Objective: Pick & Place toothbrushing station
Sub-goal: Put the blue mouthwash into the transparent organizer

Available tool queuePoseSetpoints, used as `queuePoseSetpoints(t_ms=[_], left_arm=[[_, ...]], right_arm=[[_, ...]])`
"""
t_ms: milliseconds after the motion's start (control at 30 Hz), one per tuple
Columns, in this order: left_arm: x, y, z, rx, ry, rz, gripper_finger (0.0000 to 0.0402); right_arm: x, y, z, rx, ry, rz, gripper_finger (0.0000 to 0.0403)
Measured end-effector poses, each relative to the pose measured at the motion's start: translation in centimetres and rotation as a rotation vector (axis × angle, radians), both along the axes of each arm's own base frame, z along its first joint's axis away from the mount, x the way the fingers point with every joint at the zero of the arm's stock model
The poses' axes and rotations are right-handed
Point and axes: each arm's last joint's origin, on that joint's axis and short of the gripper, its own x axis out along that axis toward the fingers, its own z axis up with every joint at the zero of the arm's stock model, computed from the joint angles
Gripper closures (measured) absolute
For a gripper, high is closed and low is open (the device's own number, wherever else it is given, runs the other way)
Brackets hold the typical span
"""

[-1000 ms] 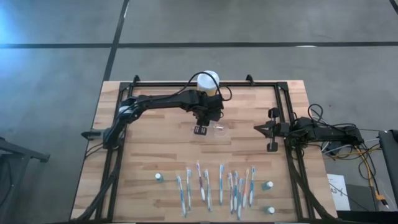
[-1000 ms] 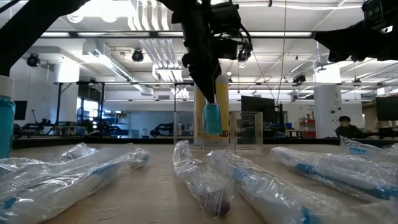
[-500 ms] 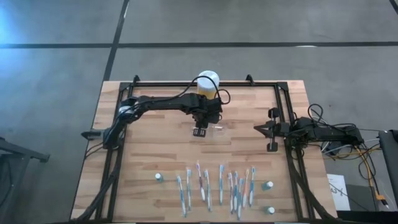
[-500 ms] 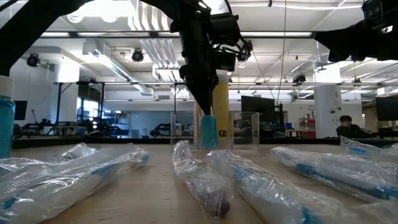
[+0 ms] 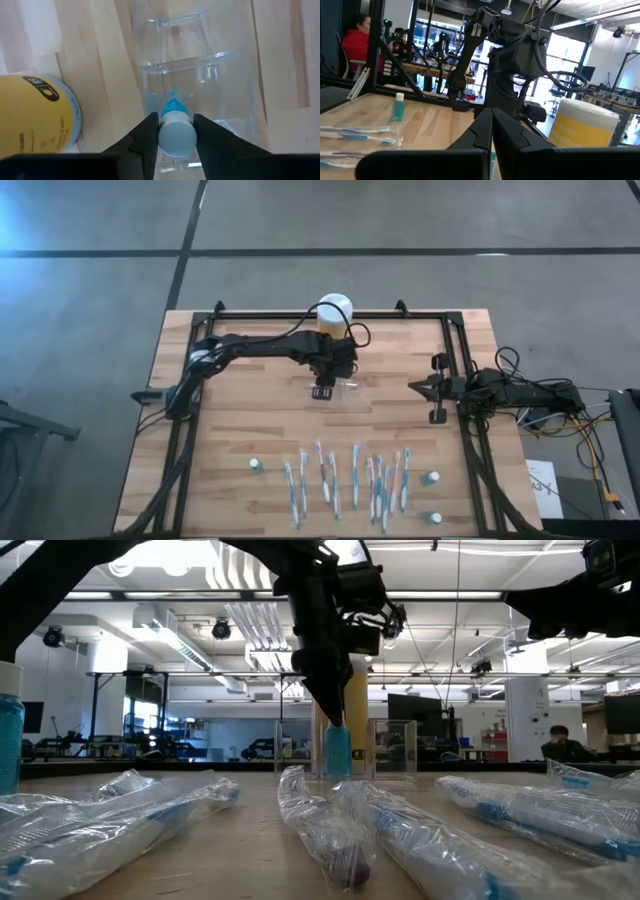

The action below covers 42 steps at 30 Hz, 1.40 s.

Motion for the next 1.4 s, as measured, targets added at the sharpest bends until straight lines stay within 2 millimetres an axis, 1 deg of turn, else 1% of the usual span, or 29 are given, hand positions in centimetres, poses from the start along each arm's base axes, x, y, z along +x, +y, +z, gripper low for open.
queuePoseSetpoints(t_ms=[100,467,700,833,1100,1200,1267,1400], left_arm=[[0.0,0.0,-0.3,0.002,0.008,-0.013,0.0254],[0.1,0.1,-0.1,0.009,-0.009,0.001,0.0252],[0.1,0.1,0.2,0.012,-0.015,-0.004,0.0250],[-0.1,0.1,0.8,0.029,-0.026,-0.011,0.0250],[-1.1,-0.1,3.3,0.046,-0.082,0.001,0.0250],[-1.9,-0.2,4.9,0.053,-0.107,0.029,0.0250],[-2.9,-0.5,6.4,0.065,-0.127,0.054,0.0250],[-6.3,-2.3,10.4,0.069,-0.132,0.071,0.0250]], right_arm=[[0.0,0.0,0.0,0.000,0.000,0.000,0.0394],[0.0,0.0,0.0,0.002,0.000,0.001,0.0394],[0.0,0.0,0.0,0.004,0.000,0.001,0.0394],[0.0,0.0,0.0,0.004,0.000,0.001,0.0394],[0.0,0.0,0.0,0.001,0.000,0.000,0.0394],[0.0,0.0,0.0,0.001,0.000,0.000,0.0394],[0.0,0.0,0.0,0.001,0.000,0.000,0.0394],[0.0,0.0,0.0,0.001,0.000,0.000,0.0394]])
